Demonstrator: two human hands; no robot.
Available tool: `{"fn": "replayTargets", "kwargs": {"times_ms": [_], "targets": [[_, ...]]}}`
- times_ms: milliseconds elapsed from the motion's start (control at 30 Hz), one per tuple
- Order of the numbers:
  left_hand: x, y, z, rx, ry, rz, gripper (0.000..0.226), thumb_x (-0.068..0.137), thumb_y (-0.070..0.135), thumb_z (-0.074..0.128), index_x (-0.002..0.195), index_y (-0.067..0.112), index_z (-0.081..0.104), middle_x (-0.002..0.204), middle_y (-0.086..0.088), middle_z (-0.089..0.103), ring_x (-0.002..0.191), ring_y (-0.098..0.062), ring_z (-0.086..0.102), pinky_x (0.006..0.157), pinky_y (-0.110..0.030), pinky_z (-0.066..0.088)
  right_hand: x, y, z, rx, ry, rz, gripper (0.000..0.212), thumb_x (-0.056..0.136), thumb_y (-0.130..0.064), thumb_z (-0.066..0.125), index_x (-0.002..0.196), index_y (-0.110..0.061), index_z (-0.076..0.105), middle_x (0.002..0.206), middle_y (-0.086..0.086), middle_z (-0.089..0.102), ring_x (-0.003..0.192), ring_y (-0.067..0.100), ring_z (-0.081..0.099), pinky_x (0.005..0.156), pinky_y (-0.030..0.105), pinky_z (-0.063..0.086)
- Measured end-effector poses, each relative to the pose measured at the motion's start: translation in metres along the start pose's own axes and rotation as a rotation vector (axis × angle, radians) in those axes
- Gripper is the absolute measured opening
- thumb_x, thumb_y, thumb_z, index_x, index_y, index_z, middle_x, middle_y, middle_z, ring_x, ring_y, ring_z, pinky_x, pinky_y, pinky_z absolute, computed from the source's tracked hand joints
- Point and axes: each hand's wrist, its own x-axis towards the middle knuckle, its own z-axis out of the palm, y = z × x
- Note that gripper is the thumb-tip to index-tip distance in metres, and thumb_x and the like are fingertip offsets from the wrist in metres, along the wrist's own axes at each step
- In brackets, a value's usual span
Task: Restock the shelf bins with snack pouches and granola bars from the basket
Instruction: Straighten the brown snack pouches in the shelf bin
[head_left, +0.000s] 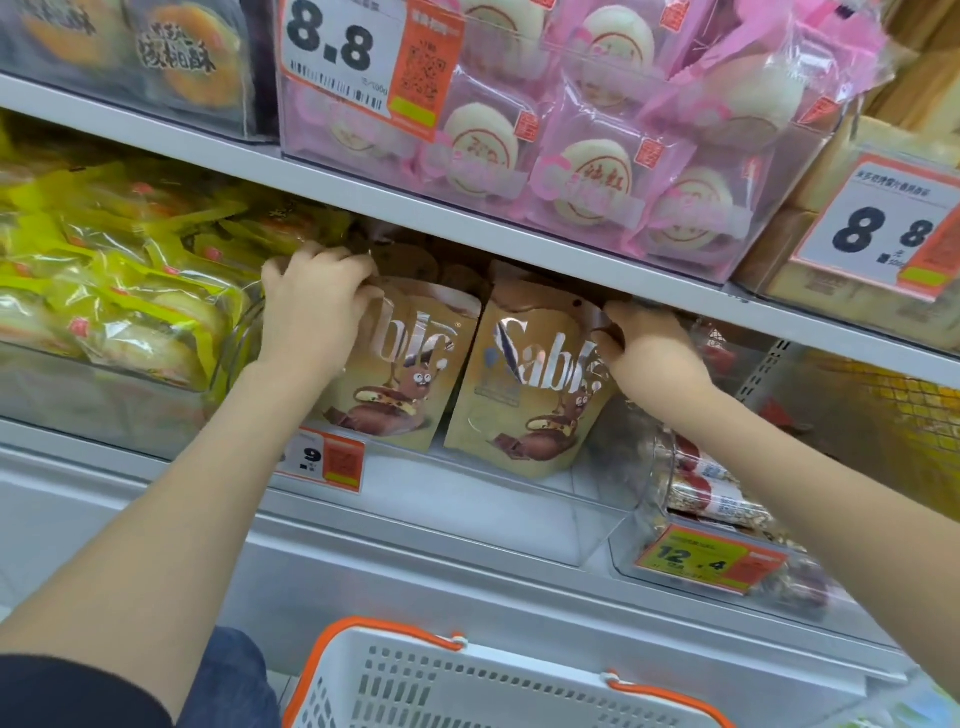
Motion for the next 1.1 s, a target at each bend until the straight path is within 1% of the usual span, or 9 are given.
{"fn": "replayTargets", "kwargs": {"times_ms": [200, 300, 433, 533, 600, 667, 767, 867, 1100], "targets": [[-0.002, 0.003, -0.005, -0.004, 0.046, -0.003, 0.013, 0.086, 0.020, 0.064, 0.095, 0.010, 0.065, 0.093, -0.014, 0.066, 0.099, -0.037, 0.052, 0.092, -0.049, 0.032, -0.007, -0.013, 0.006, -0.130, 0.029, -0.022, 0.020, 0.095, -0.020, 0.049, 0.113, -0.011, 0.049, 0.090, 0.011, 0.057, 0.080, 0.033, 0.056, 0.060, 0.033, 0.041], [-0.009, 0.000, -0.006, 0.042, 0.089, 0.081, 0.023, 0.080, 0.016, 0.070, 0.101, 0.010, 0.062, 0.095, -0.014, 0.065, 0.102, -0.036, 0.050, 0.097, -0.051, 0.029, -0.011, -0.014, 0.009, -0.235, 0.130, -0.091, 0.050, 0.083, -0.018, 0.065, 0.130, -0.017, 0.047, 0.110, 0.011, 0.061, 0.098, 0.036, 0.057, 0.072, 0.040, 0.046], [-0.021, -0.004, -0.011, 0.057, 0.081, 0.175, 0.062, 0.067, 0.015, 0.079, 0.123, 0.011, 0.052, 0.118, -0.017, 0.055, 0.116, -0.037, 0.042, 0.101, -0.051, 0.031, -0.018, -0.006, 0.014, -0.450, 0.279, -0.244, 0.085, 0.055, -0.015, 0.084, 0.133, -0.024, 0.051, 0.122, 0.009, 0.060, 0.110, 0.032, 0.052, 0.088, 0.046, 0.039], [-0.035, -0.009, -0.016, 0.101, 0.048, 0.160, 0.091, 0.062, 0.019, 0.084, 0.140, 0.016, 0.036, 0.138, -0.024, 0.035, 0.129, -0.041, 0.027, 0.109, -0.056, 0.025, -0.030, -0.008, 0.018, -0.454, 0.370, -0.434, 0.071, 0.067, -0.012, 0.068, 0.135, -0.024, 0.049, 0.133, 0.010, 0.051, 0.118, 0.030, 0.044, 0.091, 0.044, 0.032], [-0.038, -0.010, -0.019, 0.113, 0.065, 0.206, 0.089, 0.060, 0.017, 0.084, 0.134, 0.014, 0.036, 0.136, -0.022, 0.029, 0.126, -0.041, 0.028, 0.107, -0.055, 0.027, -0.034, -0.013, 0.021, -0.426, 0.390, -0.610, 0.044, 0.072, -0.009, 0.065, 0.114, -0.018, 0.057, 0.114, 0.010, 0.059, 0.103, 0.032, 0.053, 0.080, 0.041, 0.040], [-0.039, -0.012, -0.018, 0.151, 0.077, 0.315, 0.079, 0.056, 0.016, 0.085, 0.119, 0.012, 0.038, 0.125, -0.014, 0.029, 0.119, -0.039, 0.032, 0.108, -0.059, 0.024, -0.033, -0.017, 0.025, -0.383, 0.275, -0.871, 0.033, 0.069, -0.010, 0.075, 0.095, -0.016, 0.056, 0.094, 0.007, 0.060, 0.085, 0.029, 0.057, 0.070, 0.037, 0.047], [-0.039, -0.012, -0.016, 0.239, -0.004, 0.348, 0.102, 0.038, 0.033, 0.092, 0.123, 0.015, 0.037, 0.136, -0.015, 0.027, 0.131, -0.038, 0.024, 0.104, -0.070, 0.007, -0.025, -0.021, 0.037, -0.418, 0.084, -1.137, 0.030, 0.077, -0.016, 0.063, 0.105, -0.024, 0.058, 0.121, 0.004, 0.061, 0.113, 0.027, 0.057, 0.092, 0.041, 0.045], [-0.036, -0.008, -0.015, 0.310, -0.120, 0.346, 0.134, 0.031, 0.048, 0.091, 0.144, 0.028, 0.023, 0.153, -0.017, 0.013, 0.141, -0.042, 0.006, 0.099, -0.075, 0.003, -0.012, -0.027, 0.046, -0.560, -0.043, -1.163, 0.063, 0.075, -0.013, 0.050, 0.135, -0.032, 0.049, 0.153, 0.001, 0.033, 0.143, 0.027, 0.027, 0.108, 0.055, 0.025], [-0.012, -0.012, 0.014, 0.540, -0.337, 0.621, 0.162, 0.018, 0.068, 0.081, 0.148, 0.036, -0.010, 0.158, -0.015, -0.006, 0.144, -0.038, -0.007, 0.094, -0.080, -0.003, 0.000, -0.027, 0.062, -0.736, -0.206, -1.168, 0.101, 0.069, -0.015, 0.071, 0.151, -0.036, 0.017, 0.161, 0.001, 0.001, 0.147, 0.025, -0.007, 0.108, 0.064, -0.014]]}}
